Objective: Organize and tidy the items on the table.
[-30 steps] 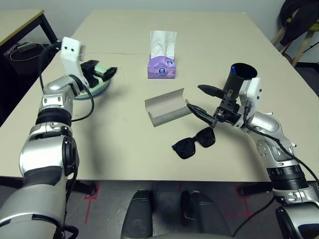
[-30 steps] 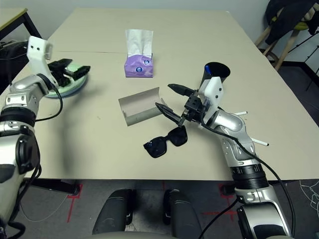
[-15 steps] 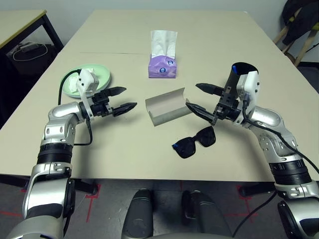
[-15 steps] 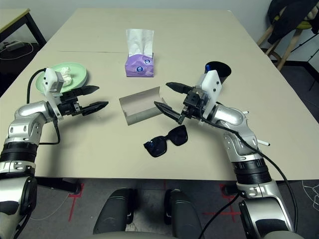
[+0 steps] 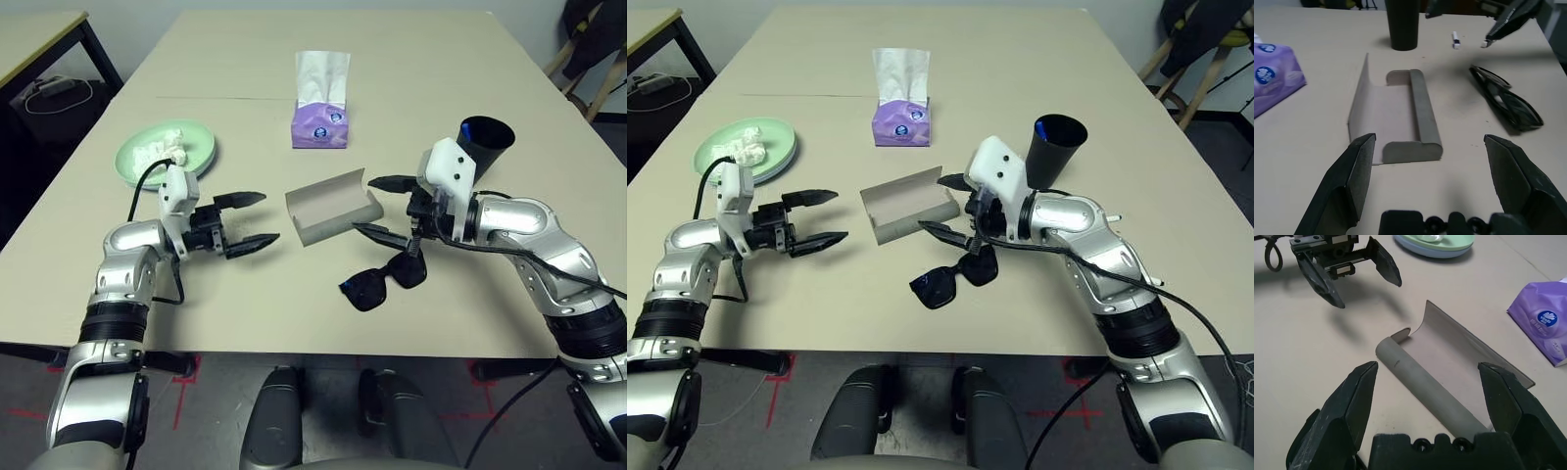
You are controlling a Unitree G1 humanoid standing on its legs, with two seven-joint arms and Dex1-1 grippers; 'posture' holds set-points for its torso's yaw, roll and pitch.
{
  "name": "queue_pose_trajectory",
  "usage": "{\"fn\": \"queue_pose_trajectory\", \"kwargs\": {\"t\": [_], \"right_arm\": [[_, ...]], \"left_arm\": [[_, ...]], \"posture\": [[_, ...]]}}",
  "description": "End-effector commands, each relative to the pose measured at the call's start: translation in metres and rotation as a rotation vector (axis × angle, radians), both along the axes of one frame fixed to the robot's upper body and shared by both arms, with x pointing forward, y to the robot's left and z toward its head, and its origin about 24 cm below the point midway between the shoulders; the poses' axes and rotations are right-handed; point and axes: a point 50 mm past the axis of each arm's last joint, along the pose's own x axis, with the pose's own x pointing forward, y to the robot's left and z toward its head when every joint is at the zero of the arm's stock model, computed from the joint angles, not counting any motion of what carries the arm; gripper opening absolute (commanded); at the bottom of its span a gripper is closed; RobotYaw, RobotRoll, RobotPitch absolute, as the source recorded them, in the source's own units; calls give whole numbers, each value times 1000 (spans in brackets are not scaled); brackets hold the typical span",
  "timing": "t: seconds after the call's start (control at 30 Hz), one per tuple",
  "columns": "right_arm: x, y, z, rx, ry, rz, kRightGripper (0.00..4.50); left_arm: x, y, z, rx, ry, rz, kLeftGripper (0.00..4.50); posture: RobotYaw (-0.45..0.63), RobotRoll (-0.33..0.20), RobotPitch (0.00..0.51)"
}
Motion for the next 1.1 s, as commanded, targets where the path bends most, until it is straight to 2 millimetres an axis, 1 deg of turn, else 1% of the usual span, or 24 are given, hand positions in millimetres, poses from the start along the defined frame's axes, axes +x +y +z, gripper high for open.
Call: {"fn": "queue_pose_trajectory", "kwargs": {"t": [0.03,0.1,0.27,0.4,0.53,0.7,0.83,1.1], "right_arm": [[-5,6,4,-112,-18,34,4500],[-7,9,6,-184,-12,54,4500],[-11,21,13,-433,-60,114,4500],[-20,29,21,-580,-65,191,4500],[-27,28,25,-737,-59,229,4500],[-31,24,27,-833,-26,265,4500],[-34,19,23,-901,-11,300,4500],[-36,16,14,-978,-15,334,4500]], "left_arm": [[-5,-4,-4,16,-7,-64,4478],[-7,-6,-4,21,-6,-86,4478],[-9,-10,-5,19,-13,-103,4478],[-11,-12,-4,18,-19,-113,4478],[-14,-13,-3,19,-23,-127,4478],[-17,-16,-3,19,-31,-142,4478],[-18,-18,-3,21,-35,-148,4478],[-20,-21,-3,21,-37,-146,4478]], "posture": [[137,0,195],[137,0,195],[145,0,192],[157,0,193],[163,0,198],[164,0,198],[167,0,199],[171,0,201]]}}
